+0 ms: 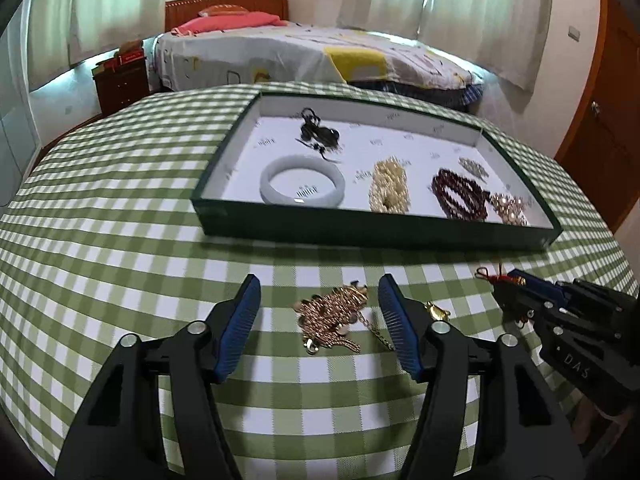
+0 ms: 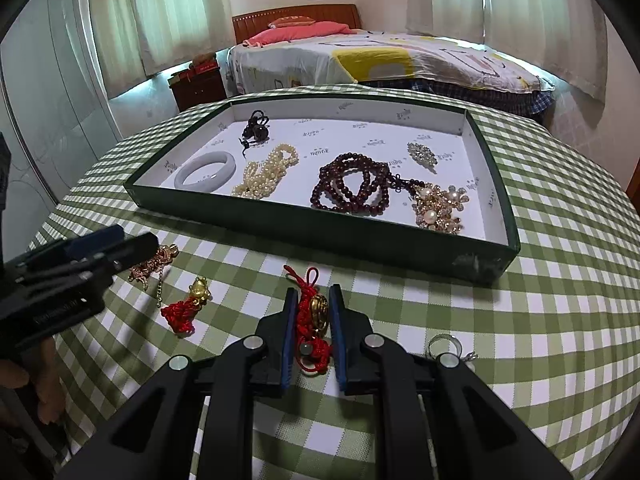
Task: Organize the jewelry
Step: 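Grasp the gold chain necklace with the left tool while the right tool grasps the red tassel charm, then carry the gold chain and red tassel charm over the tray with both tools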
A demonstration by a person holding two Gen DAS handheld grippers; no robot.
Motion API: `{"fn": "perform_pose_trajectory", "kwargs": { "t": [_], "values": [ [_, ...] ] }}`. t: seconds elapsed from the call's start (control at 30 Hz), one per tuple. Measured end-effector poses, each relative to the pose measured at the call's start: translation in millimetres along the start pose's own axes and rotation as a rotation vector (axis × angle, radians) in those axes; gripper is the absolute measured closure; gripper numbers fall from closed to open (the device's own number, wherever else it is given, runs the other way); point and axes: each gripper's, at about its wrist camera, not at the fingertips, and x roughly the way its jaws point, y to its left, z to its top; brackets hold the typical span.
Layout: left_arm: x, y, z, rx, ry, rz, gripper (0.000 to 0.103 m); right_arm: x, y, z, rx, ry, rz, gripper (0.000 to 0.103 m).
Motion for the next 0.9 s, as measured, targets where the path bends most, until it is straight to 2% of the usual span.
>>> {"fn": "perform_pose_trajectory", "kwargs": {
  "t": [0.07, 0.23, 0.33, 0.47, 0.67, 0.9],
  "values": [
    [4.6, -1.6, -1.4, 0.004, 0.025, -0.003, 0.054, -0.2, -1.0, -0.3, 0.006, -0.003, 0.004, 0.086],
    [8.2, -7.1, -4.1, 0.033, 0.034, -0.004, 0.056, -0.6, -3.2, -0.5, 0.016, -0.007, 0.011, 0.086],
    [8.5, -11.7, -6.3, 0.067, 0.026, 0.003, 0.07, -1.0, -4.0, -1.0, 0.017, -0.008, 0.012, 0.086],
    [8.0, -9.8, -6.1, 0.069, 0.025, -0.008, 0.083, -0.8, -3.4, -0.8, 0.015, -0.008, 0.011, 0.086],
    [4.9, -5.1, -7.2, 0.055, 0.018, -0.045, 0.09, -1.6, -3.7, -0.7, 0.014, -0.009, 0.01, 0.086],
    [-2.8, -4.7, -7.7, 0.048, -0.001, -0.048, 0.092, -3.3, -4.6, -0.9, 0.016, -0.014, 0.007, 0.086]
  ]
}}
